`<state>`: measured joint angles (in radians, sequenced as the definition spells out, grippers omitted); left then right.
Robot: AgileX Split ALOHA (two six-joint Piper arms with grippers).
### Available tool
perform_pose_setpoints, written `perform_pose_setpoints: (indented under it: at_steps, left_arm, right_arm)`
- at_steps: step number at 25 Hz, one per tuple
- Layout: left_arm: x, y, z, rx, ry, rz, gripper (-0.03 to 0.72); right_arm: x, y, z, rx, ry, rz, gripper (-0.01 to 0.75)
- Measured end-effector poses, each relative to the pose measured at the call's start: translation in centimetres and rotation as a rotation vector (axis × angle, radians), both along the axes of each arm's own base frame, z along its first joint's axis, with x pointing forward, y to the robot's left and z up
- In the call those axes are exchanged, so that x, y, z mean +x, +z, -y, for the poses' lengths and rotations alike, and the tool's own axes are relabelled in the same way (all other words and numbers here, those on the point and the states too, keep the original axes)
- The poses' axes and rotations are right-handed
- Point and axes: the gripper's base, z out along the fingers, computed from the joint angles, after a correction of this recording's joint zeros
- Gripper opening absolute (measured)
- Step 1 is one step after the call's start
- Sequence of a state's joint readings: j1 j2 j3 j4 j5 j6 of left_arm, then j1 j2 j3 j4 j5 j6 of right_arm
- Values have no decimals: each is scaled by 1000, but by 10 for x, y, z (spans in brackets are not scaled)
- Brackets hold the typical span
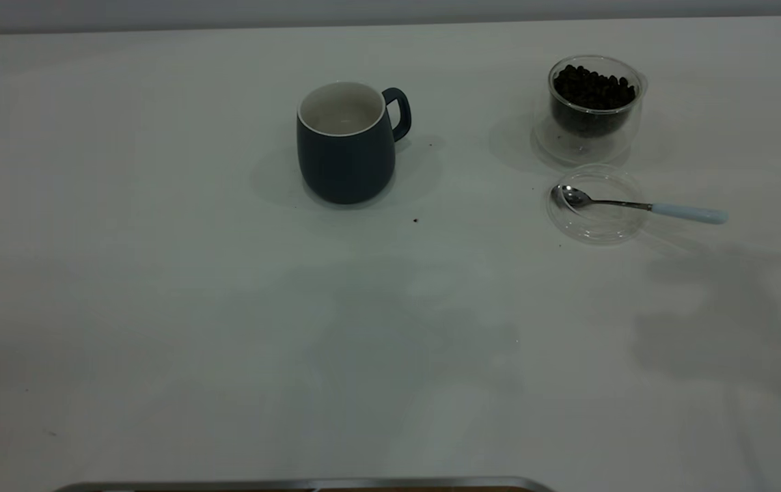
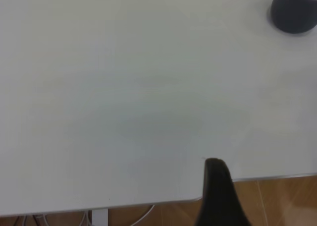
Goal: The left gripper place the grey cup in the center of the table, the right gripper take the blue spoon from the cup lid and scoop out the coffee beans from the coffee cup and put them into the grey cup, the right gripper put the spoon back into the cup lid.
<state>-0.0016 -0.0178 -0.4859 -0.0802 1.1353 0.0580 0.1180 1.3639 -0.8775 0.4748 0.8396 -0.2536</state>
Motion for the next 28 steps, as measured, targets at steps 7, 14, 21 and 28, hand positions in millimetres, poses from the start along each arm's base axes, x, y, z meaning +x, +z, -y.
perform_pose_setpoints:
  at_steps: [7, 14, 21, 28]
  left_arm:
    - [0, 0, 0, 0, 0, 0, 548]
    - [0, 0, 0, 0, 0, 0, 548]
    - [0, 0, 0, 0, 0, 0, 548]
    - [0, 0, 0, 0, 0, 0, 548]
  right_arm:
    - [-14, -4, -33, -130, 232, 26, 592]
    - [-49, 9, -25, -175, 343, -156, 590]
    - [-74, 63, -4, -304, 333, 34, 590]
    - [-139, 111, 28, -328, 146, 312, 590]
